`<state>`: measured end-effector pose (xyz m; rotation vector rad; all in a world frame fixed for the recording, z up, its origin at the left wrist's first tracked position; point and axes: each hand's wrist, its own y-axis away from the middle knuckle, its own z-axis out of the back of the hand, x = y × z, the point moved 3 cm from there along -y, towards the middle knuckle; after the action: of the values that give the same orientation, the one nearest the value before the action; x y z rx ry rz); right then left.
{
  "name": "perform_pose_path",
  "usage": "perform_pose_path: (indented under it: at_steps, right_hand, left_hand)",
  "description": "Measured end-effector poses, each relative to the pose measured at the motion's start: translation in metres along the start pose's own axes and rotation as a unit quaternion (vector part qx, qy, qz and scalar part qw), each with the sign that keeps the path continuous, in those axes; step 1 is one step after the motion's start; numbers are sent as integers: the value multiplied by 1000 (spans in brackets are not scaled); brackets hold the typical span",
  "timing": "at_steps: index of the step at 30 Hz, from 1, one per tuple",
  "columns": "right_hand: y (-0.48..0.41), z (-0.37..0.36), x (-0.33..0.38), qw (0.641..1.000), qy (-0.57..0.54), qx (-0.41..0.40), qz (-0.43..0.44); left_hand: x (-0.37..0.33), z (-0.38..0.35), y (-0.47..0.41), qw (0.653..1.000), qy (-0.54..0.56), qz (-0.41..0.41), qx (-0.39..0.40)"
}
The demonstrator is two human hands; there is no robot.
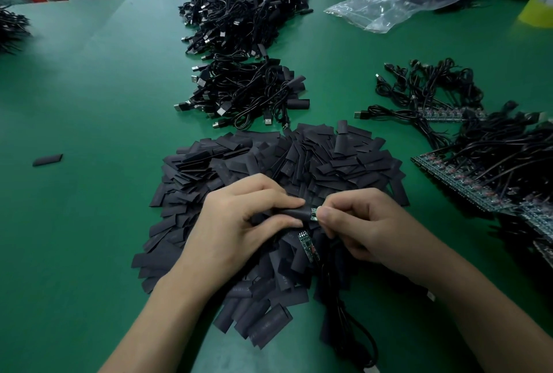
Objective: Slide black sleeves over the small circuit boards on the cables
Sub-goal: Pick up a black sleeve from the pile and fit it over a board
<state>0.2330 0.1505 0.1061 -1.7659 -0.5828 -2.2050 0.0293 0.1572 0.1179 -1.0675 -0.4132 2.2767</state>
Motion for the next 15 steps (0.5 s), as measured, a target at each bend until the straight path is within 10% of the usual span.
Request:
perform_pose_path:
  at_steps: [15]
  right_hand:
    - [1,4,4,999,-46,12,0]
  left_hand:
    - [-4,-8,0,994,95,43,-35]
